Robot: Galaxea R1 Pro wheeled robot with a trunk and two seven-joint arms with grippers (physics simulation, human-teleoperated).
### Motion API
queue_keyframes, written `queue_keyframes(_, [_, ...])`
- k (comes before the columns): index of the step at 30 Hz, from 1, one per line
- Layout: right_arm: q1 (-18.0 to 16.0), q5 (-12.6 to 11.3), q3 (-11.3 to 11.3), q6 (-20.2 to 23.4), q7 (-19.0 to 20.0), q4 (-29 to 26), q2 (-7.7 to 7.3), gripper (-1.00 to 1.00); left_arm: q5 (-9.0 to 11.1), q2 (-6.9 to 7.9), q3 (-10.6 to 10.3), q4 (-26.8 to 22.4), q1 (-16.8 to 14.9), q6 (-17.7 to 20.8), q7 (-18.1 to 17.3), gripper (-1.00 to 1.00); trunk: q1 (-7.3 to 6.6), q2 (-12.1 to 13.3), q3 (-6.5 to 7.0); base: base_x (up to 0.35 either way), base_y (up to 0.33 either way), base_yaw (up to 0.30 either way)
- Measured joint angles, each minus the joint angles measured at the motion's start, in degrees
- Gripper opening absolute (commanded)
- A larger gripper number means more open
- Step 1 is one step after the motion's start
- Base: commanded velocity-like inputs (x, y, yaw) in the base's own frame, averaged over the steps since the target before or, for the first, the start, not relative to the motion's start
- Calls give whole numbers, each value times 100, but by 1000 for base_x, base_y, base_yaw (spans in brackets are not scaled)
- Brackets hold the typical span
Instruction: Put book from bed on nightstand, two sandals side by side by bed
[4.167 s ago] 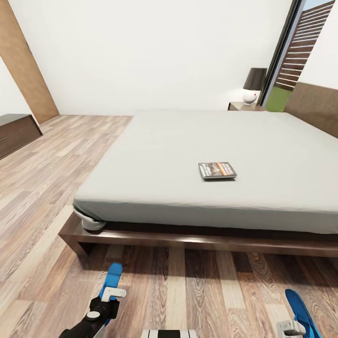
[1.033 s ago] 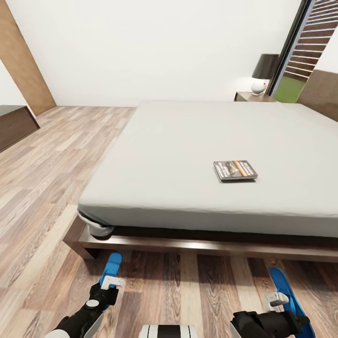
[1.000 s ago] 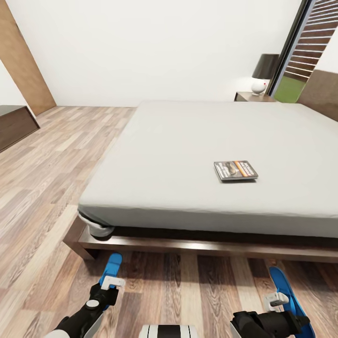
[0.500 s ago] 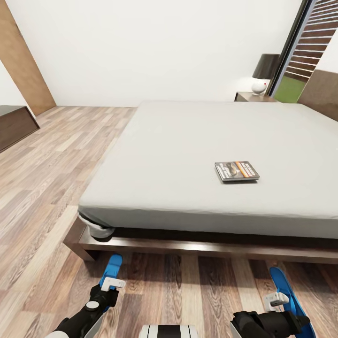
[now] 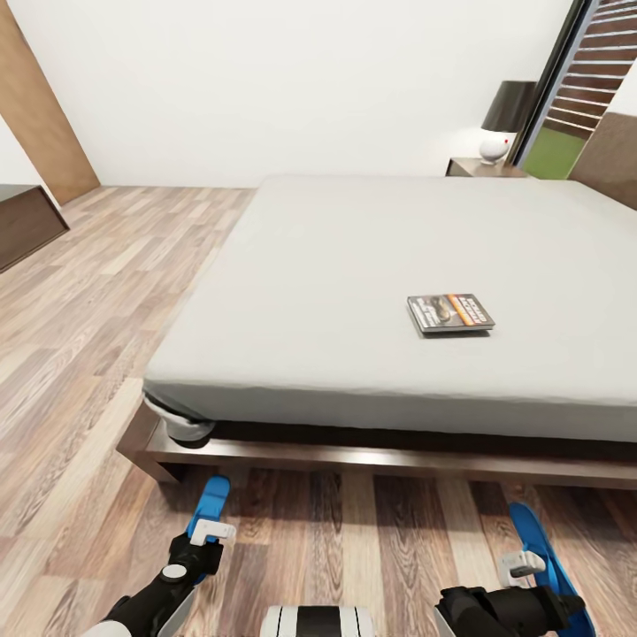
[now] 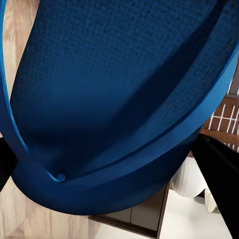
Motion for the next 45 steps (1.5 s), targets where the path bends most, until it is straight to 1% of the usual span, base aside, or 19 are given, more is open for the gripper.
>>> queue_keyframes(2, [0, -4, -2, -5, 0, 1, -28, -100, -1, 3, 4, 0, 0, -8, 0, -100, 5, -3, -44, 0, 0, 0])
queue_keyframes(5, [-1, -5, -1, -7, 2, 2, -49, -100, -3, 6, 9, -1, -1, -29, -1, -100, 5, -3, -45, 0, 0, 0])
queue_keyframes(11, [0, -13, -11, -9, 6, -1, -55, -100, -4, 7, 9, 0, 0, -47, 0, -100, 21, -11, -177, 0, 0, 0])
queue_keyframes(15, [-1, -7, -16, -8, 37, -2, -58, -100, -7, 7, 16, -3, -1, -58, 1, -100, 20, -11, -178, 0, 0, 0])
queue_keyframes(18, [-1, 8, -19, -7, 129, -3, -59, -100, -8, 13, 20, -10, -9, -77, 1, -100, 20, -11, -178, 0, 0, 0])
queue_keyframes(21, [-13, 13, -23, -2, 165, -5, -64, -100, -8, 19, 21, -20, -16, -161, -4, -100, 20, -11, -178, 0, 0, 0])
queue_keyframes(27, [-120, 9, -26, 25, 187, -3, -64, -100, -6, 9, 21, -48, -25, -265, -8, -100, 36, -19, -310, 0, 0, 0])
queue_keyframes(29, [-150, 7, -28, 30, 190, -3, -88, -100, -6, 7, 21, -51, -26, -278, -9, -100, 41, -22, -355, 0, 0, 0])
queue_keyframes(36, [-233, 3, -32, 44, 368, -3, -222, -100, -7, -6, 21, -47, -20, -440, -8, -100, 41, -22, -355, 0, 0, 0])
queue_keyframes(41, [-276, -1, -39, 45, 403, -3, -303, -100, -7, 4, 17, -46, -19, -517, -7, -100, 54, -28, -465, 0, 0, 0])
queue_keyframes(45, [-286, -5, -41, 46, 408, -2, -316, -100, -7, 6, 19, -46, -18, -555, -5, -100, 64, -34, -554, 0, 0, 0])
